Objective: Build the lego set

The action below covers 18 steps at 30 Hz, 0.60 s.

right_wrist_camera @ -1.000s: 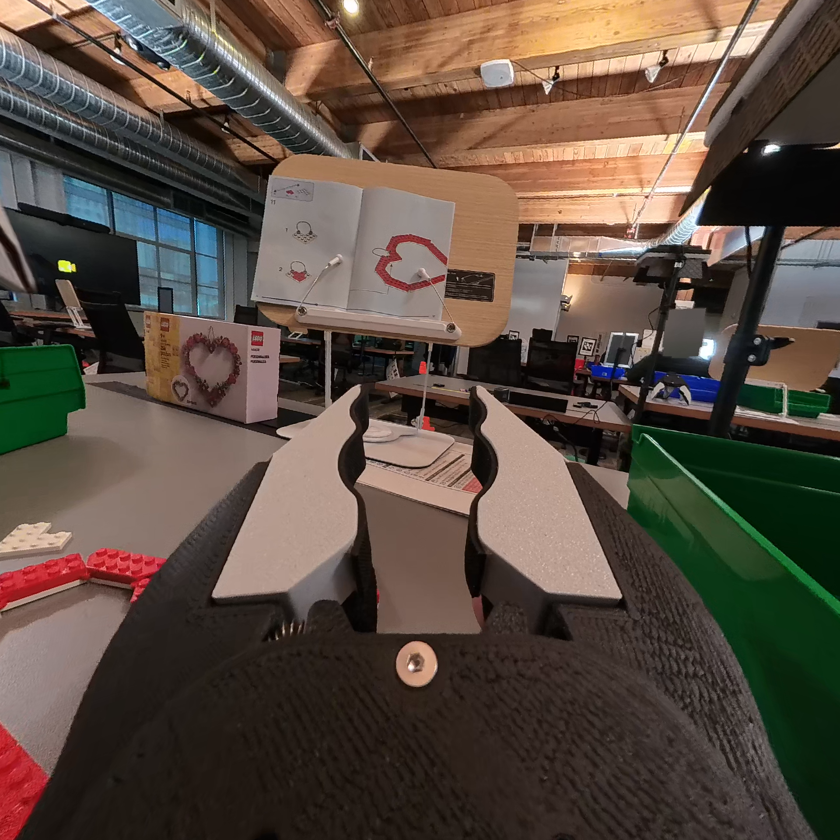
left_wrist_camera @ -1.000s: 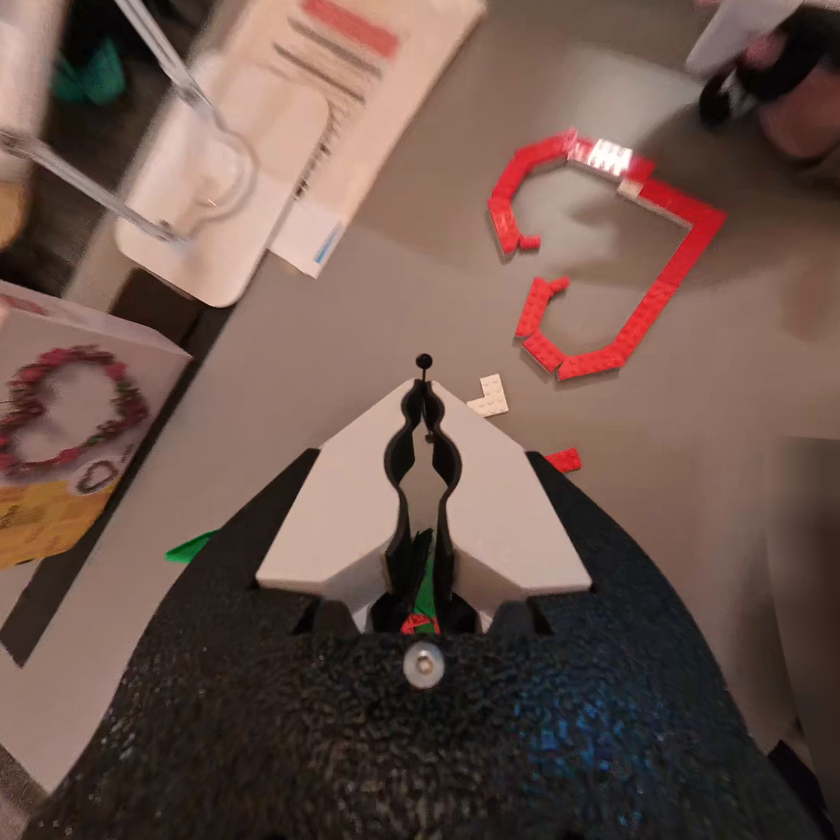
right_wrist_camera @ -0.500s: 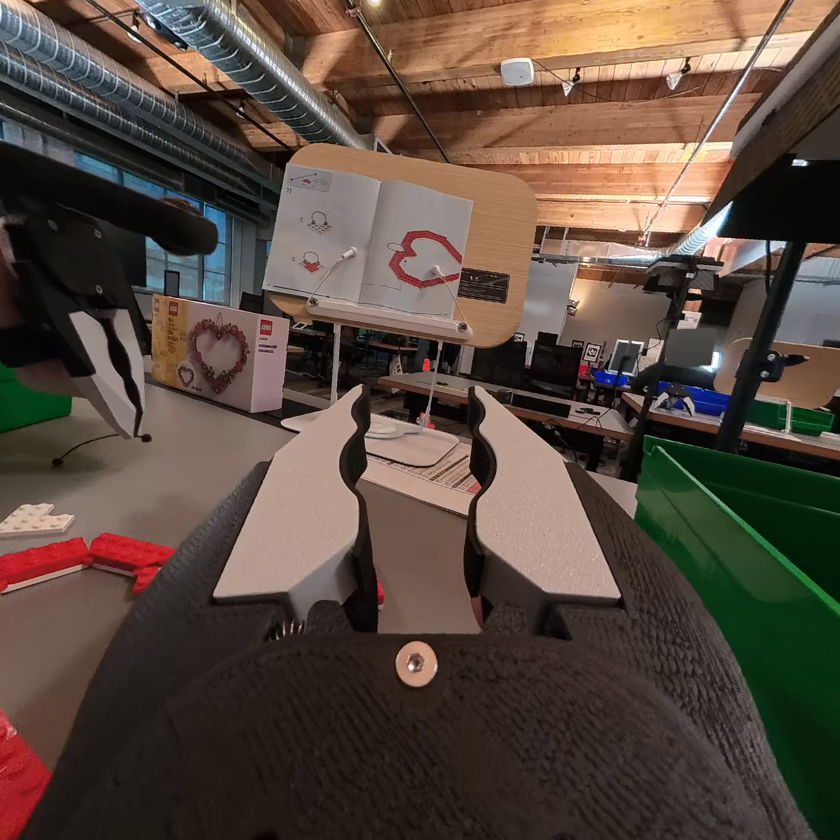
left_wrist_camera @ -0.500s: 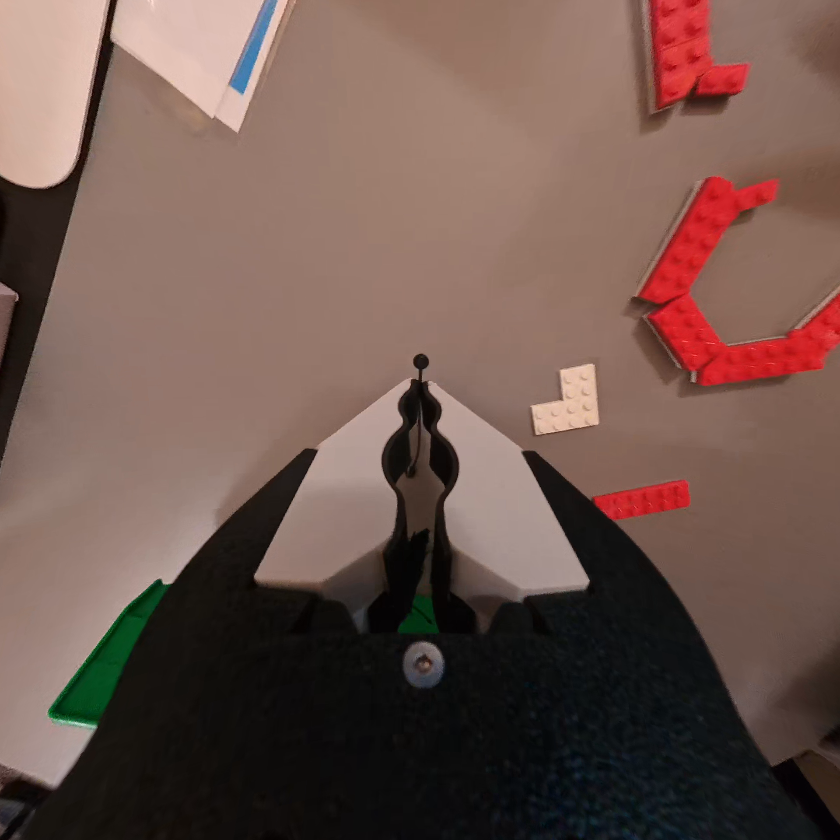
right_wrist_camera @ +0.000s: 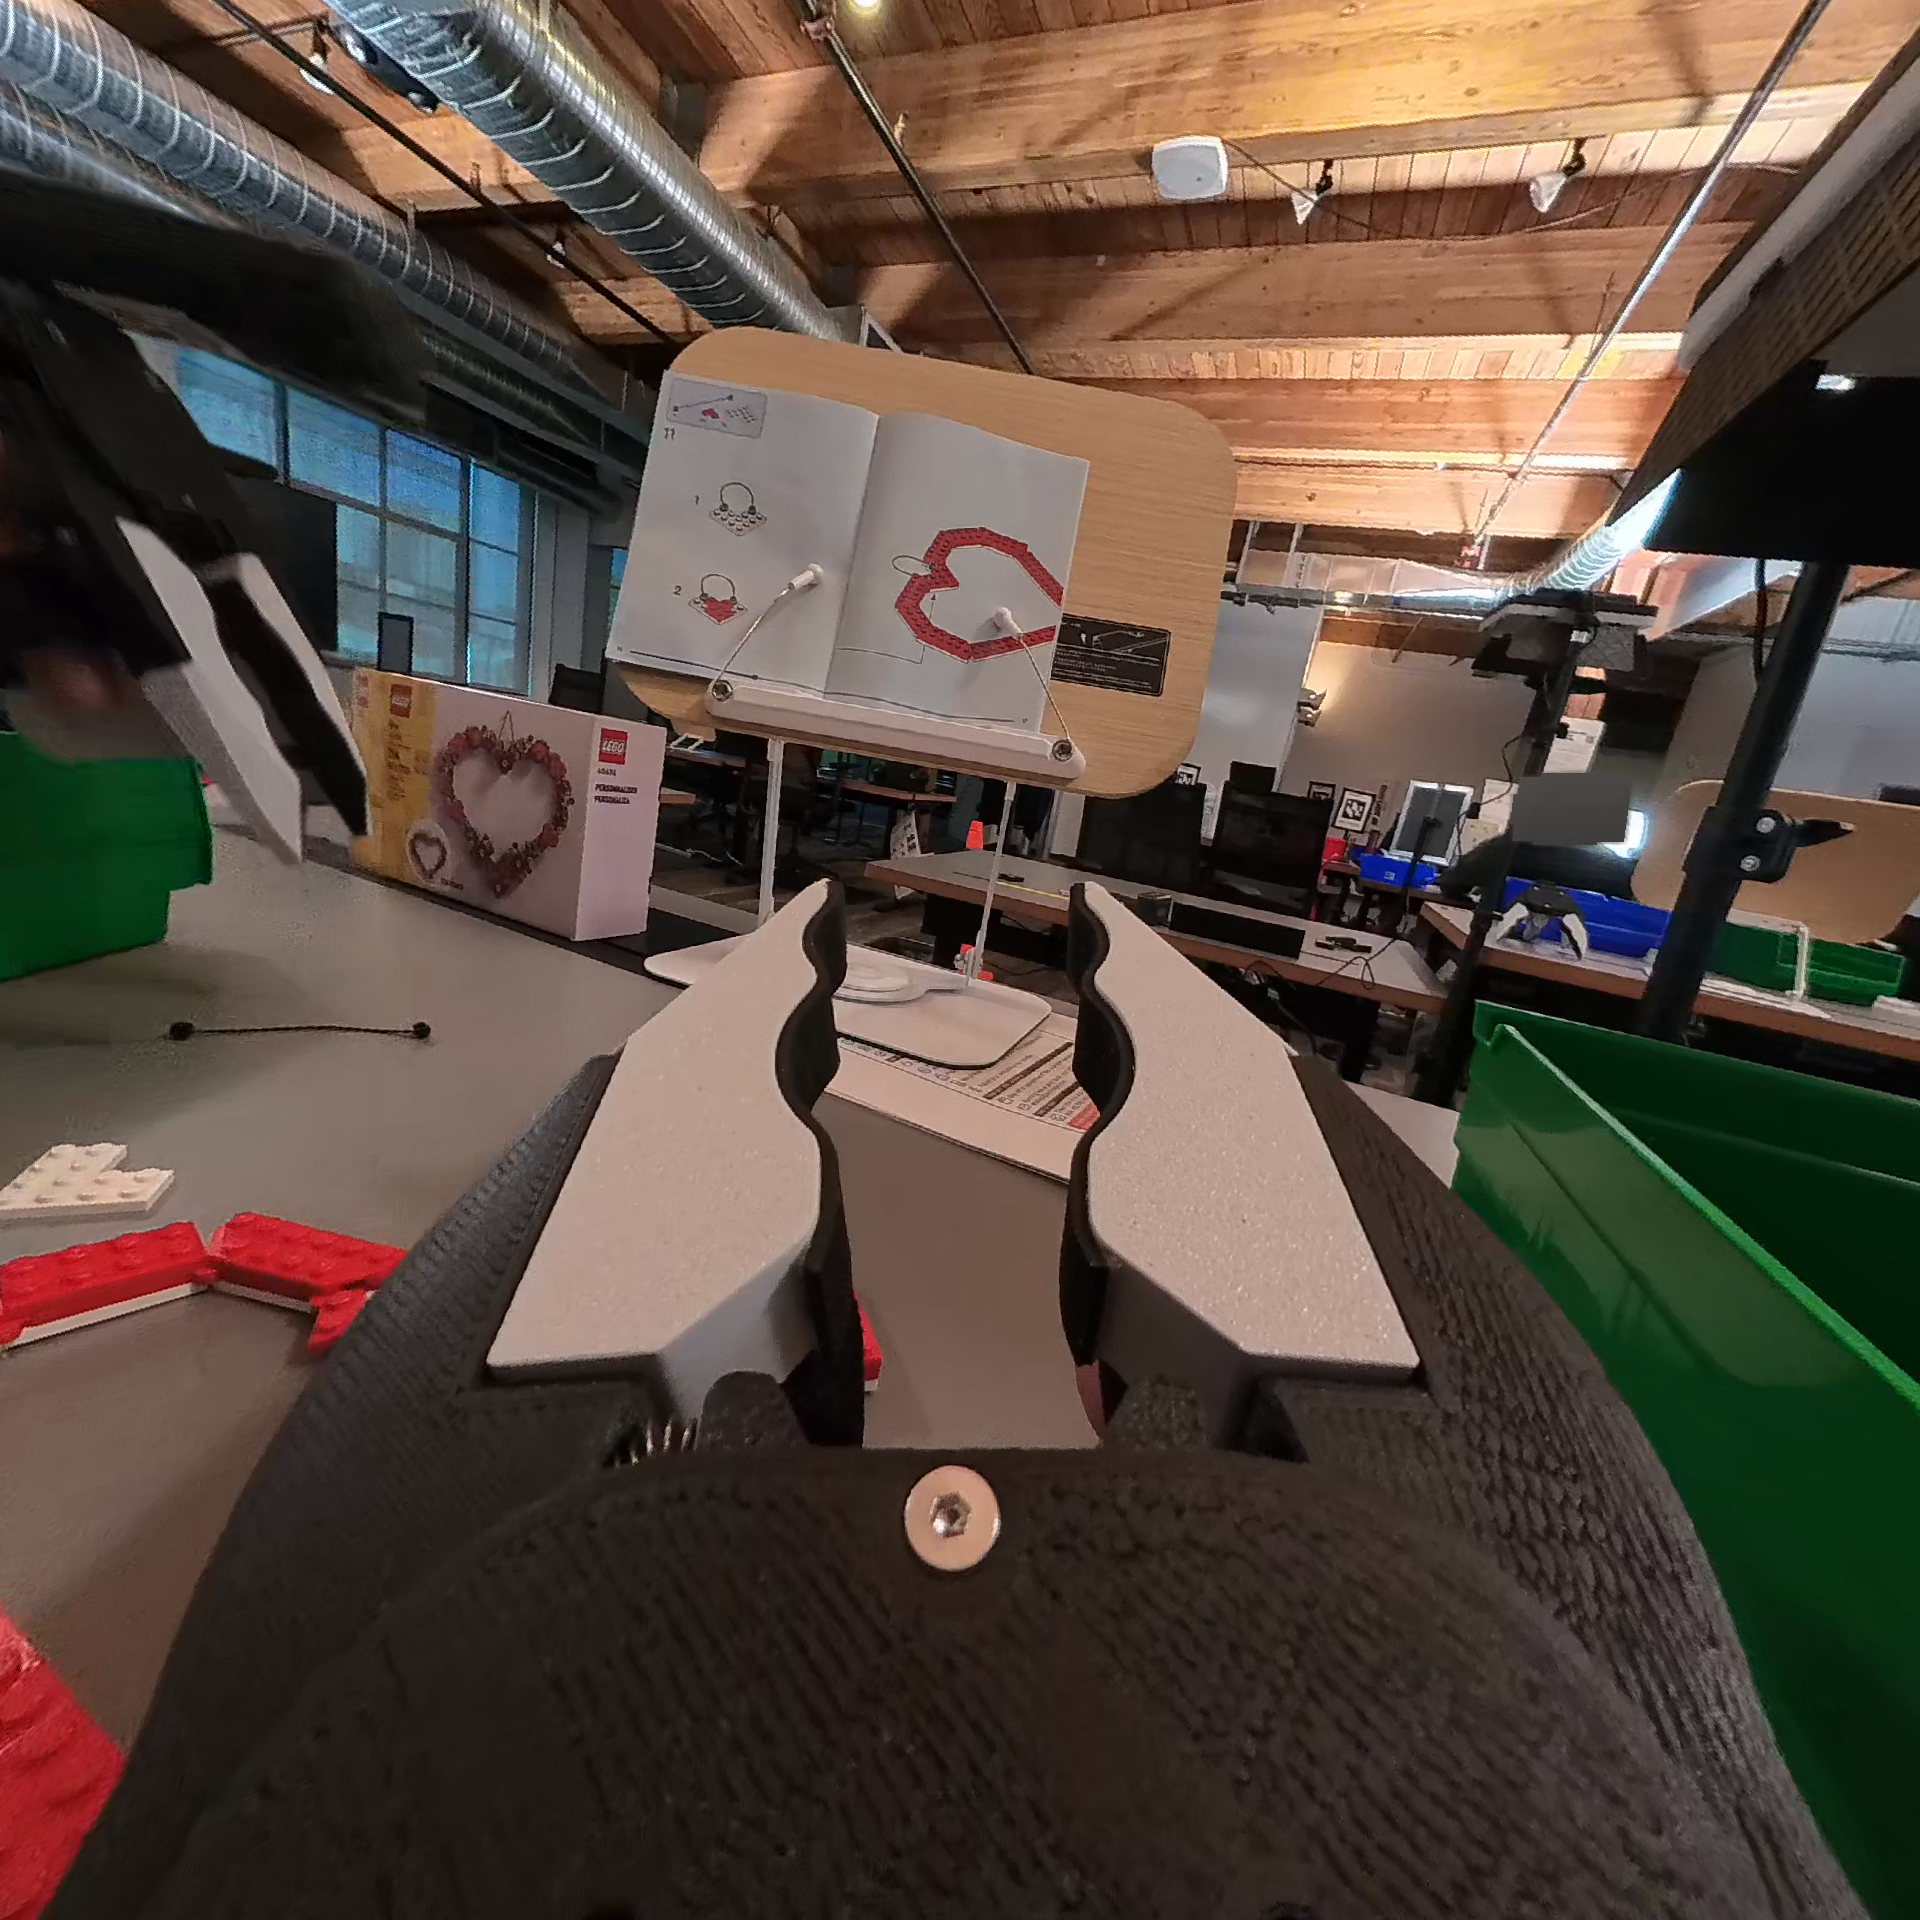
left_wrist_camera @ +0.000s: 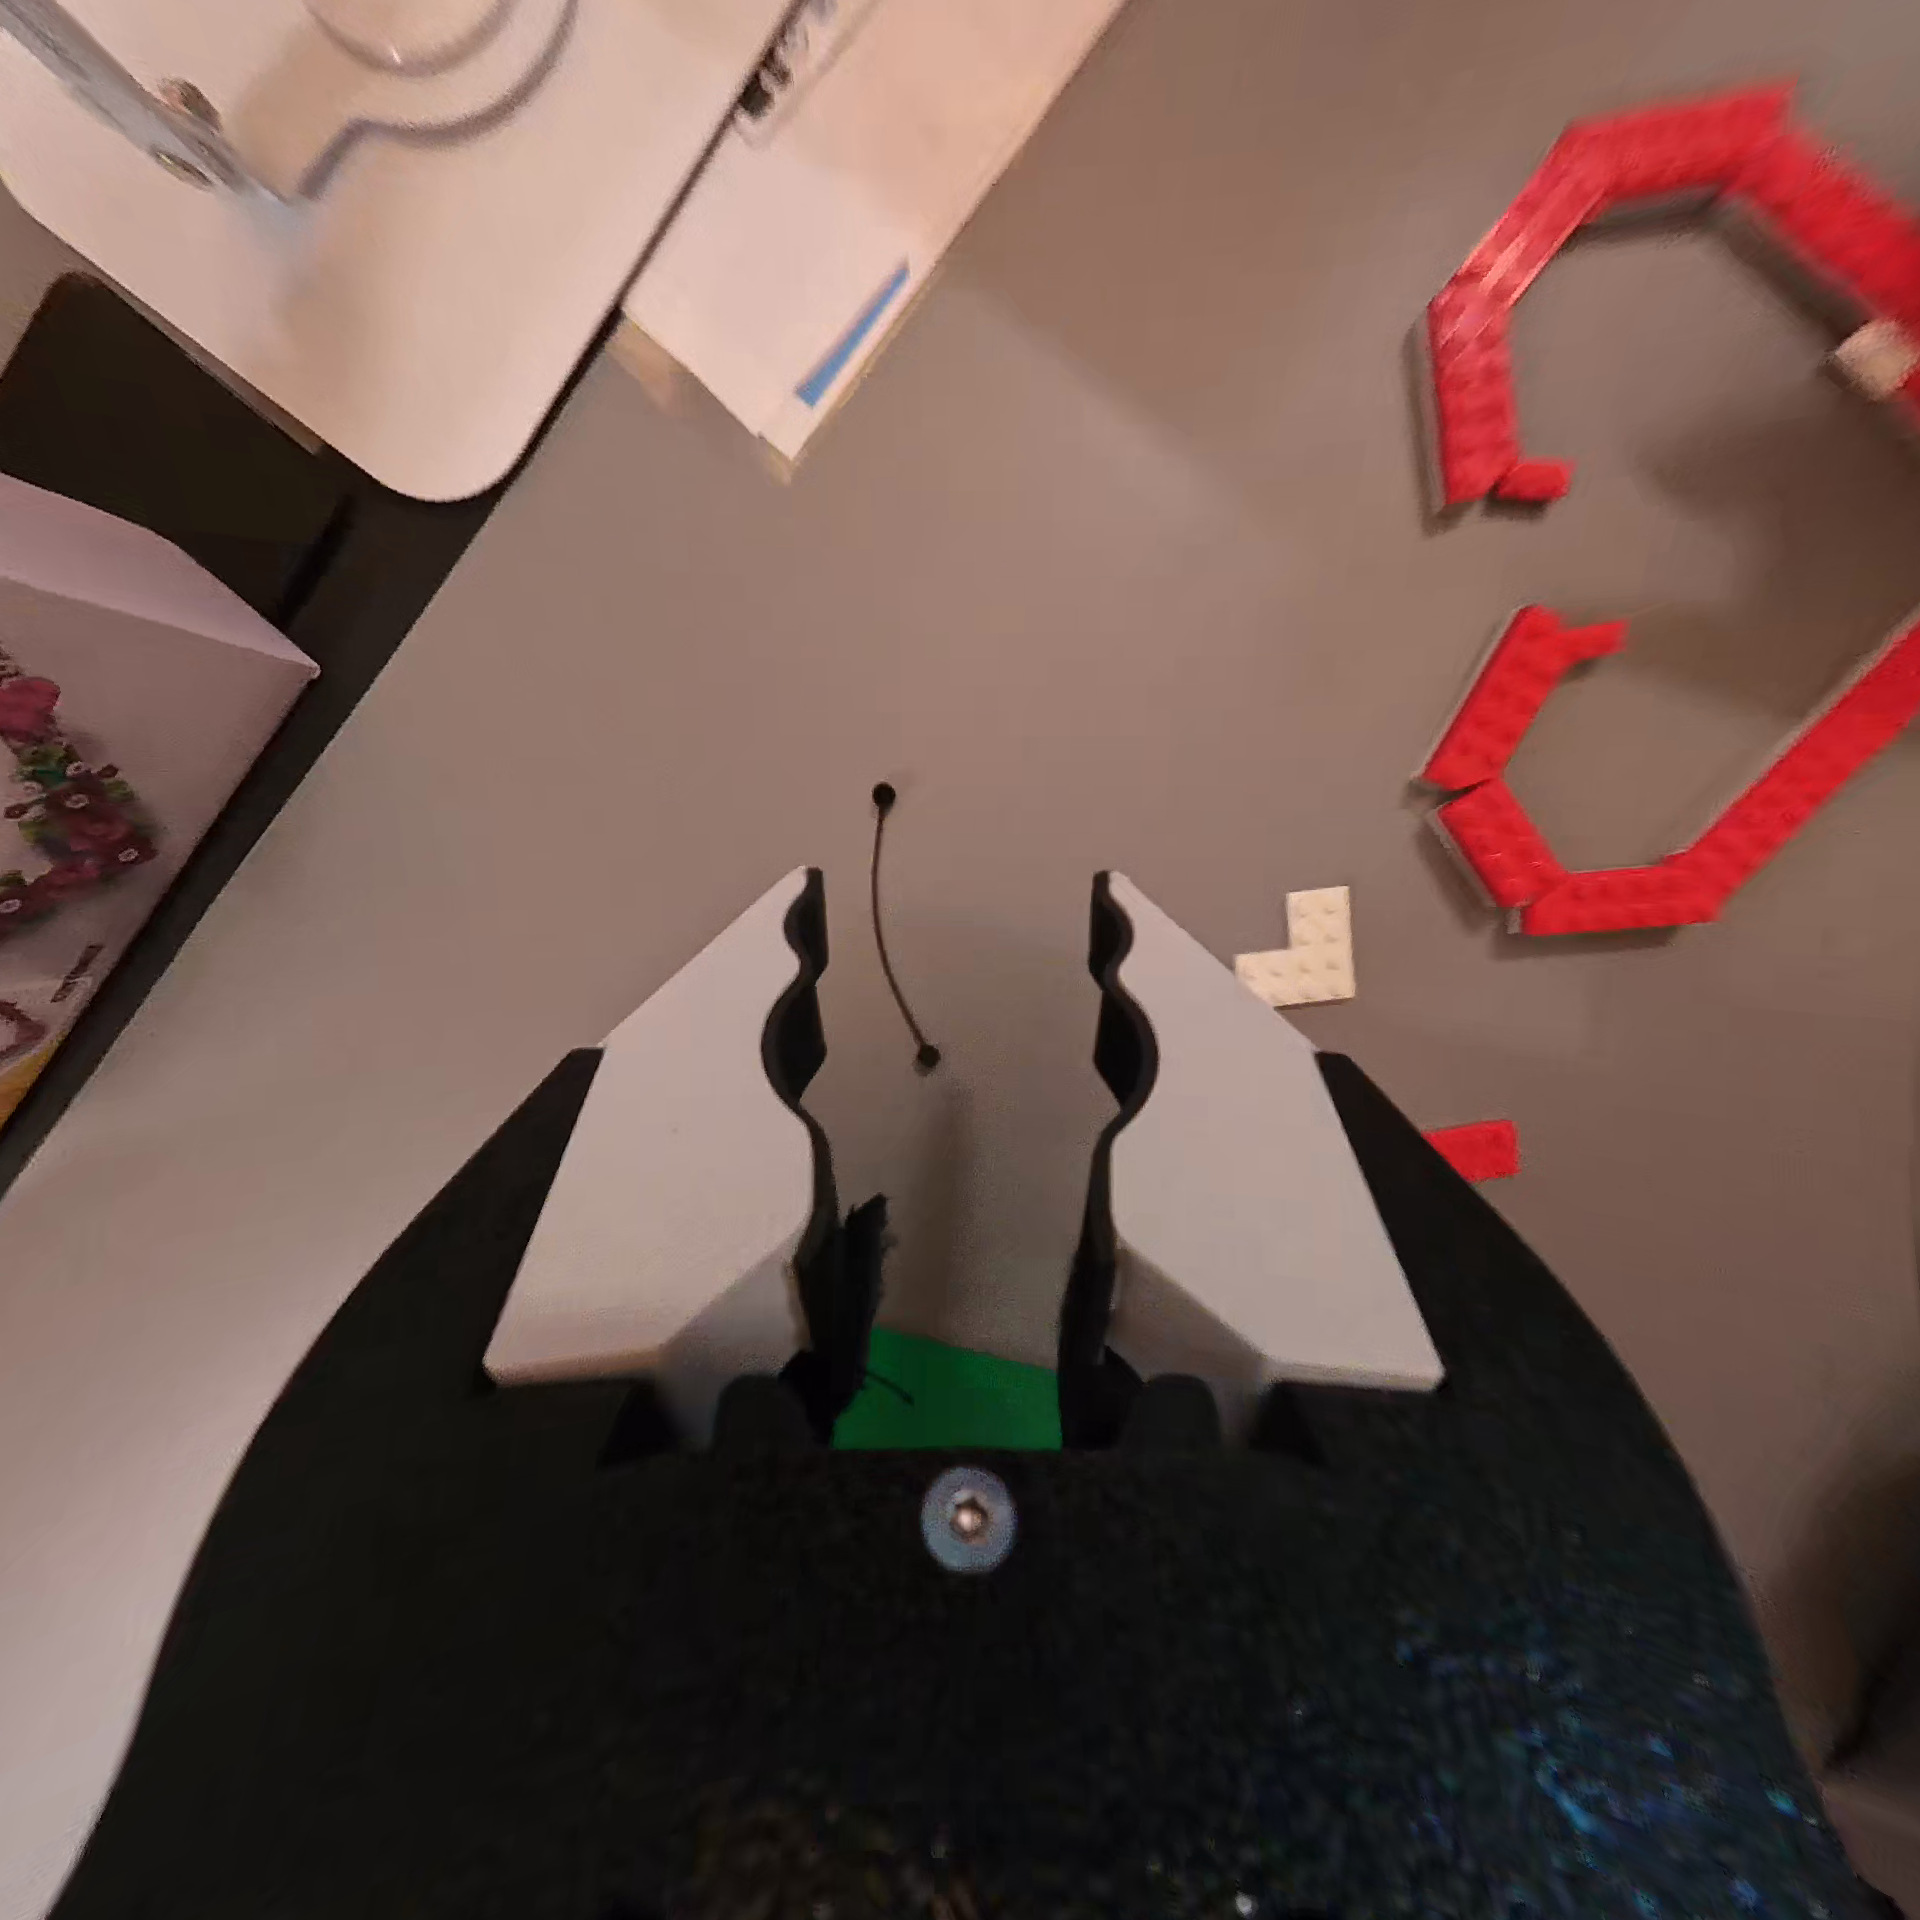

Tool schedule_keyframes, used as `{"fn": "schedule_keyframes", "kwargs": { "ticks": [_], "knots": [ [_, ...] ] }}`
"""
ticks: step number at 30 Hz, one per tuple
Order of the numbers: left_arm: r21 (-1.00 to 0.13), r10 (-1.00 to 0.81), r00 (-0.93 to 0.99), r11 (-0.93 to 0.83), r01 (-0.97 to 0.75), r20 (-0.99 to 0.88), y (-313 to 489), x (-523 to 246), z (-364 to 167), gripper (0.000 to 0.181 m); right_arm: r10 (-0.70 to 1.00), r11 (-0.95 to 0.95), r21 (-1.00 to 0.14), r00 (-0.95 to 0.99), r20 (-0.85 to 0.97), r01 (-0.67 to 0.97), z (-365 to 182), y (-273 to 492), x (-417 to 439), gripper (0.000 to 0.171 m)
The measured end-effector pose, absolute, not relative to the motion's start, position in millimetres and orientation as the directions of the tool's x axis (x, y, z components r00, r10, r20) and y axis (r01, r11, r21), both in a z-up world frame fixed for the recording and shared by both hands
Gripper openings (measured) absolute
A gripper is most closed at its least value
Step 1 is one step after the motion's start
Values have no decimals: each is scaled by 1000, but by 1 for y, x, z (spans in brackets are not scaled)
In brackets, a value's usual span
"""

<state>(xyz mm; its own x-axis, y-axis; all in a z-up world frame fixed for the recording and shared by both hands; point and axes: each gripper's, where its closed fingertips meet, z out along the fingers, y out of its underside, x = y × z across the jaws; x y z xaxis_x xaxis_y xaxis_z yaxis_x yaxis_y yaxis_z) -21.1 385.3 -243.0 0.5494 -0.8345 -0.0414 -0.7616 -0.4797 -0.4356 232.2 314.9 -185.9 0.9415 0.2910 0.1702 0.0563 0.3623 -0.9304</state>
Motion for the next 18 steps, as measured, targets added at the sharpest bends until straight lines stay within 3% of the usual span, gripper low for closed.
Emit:
{"fn": "schedule_keyframes", "kwargs": {
  "ticks": [4, 11, 14, 18],
  "knots": [
    [-529, -813, 582, -486, -695, -17, 383, -43, -203, 51, 290, 363, -930, 942, 171, 57, -186, 314, 232, 41],
    [-655, -722, 681, -459, -601, -119, 354, -133, -140, 27, 289, 361, -931, 942, 169, 56, -186, 314, 234, 41],
    [-653, -686, 722, -508, -561, -87, 333, -169, -148, 25, 276, 361, -931, 946, 169, 61, -186, 314, 236, 41],
    [-566, -673, 734, -569, -597, -97, 312, -207, -185, 21, 258, 359, -931, 951, 169, 68, -186, 314, 239, 41]
  ]
}}
